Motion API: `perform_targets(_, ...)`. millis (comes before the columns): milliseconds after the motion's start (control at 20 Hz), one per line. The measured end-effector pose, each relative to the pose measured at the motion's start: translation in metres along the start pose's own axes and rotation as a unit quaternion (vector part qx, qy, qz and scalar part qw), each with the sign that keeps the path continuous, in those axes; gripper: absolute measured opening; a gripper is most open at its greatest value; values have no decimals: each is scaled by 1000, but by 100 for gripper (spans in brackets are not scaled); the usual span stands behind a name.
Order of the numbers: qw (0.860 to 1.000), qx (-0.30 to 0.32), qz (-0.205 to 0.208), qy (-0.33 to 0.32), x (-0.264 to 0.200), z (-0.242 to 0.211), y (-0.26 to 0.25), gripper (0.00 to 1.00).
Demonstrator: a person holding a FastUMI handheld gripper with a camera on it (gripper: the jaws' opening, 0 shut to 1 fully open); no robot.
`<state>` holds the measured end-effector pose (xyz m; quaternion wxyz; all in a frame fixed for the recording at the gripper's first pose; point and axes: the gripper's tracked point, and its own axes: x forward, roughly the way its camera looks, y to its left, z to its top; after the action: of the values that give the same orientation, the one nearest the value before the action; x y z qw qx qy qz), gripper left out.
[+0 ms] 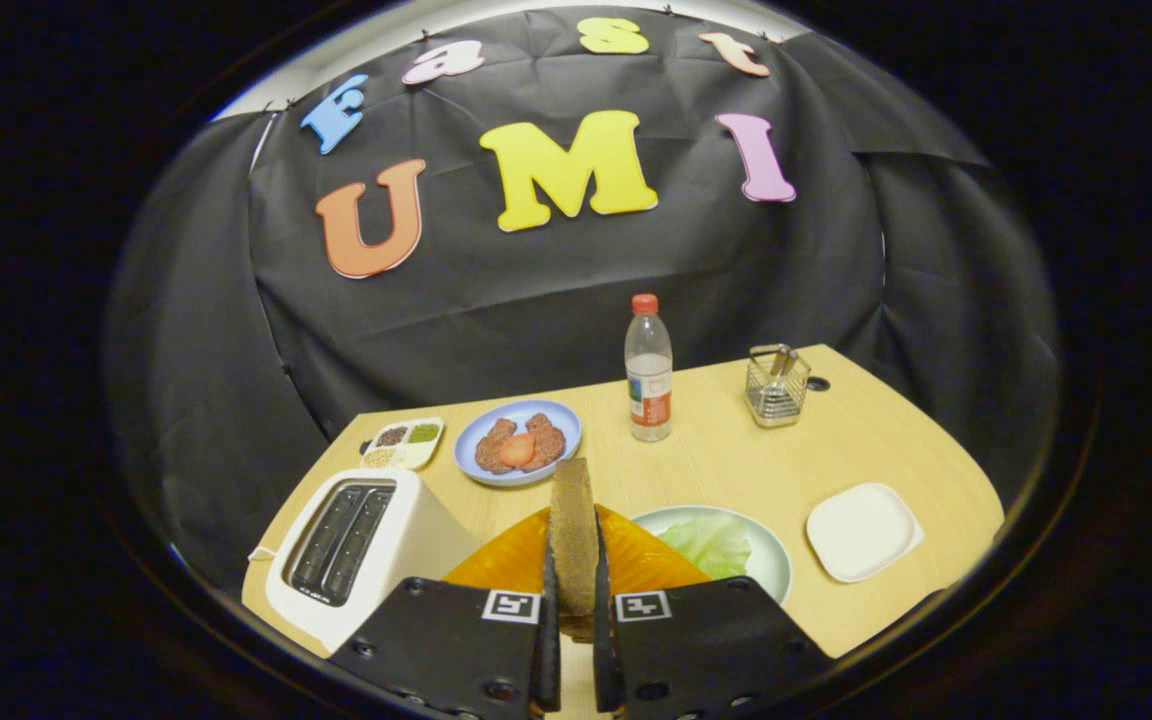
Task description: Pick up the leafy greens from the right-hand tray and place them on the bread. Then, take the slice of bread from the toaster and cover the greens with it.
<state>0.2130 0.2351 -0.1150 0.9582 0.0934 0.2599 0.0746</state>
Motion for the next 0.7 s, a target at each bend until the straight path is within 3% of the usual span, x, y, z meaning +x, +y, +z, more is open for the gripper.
perform_targets(500, 997, 61, 15, 42, 44, -32, -37, 13)
perform_targets(700, 997, 61, 2, 41, 53, -37, -60, 14)
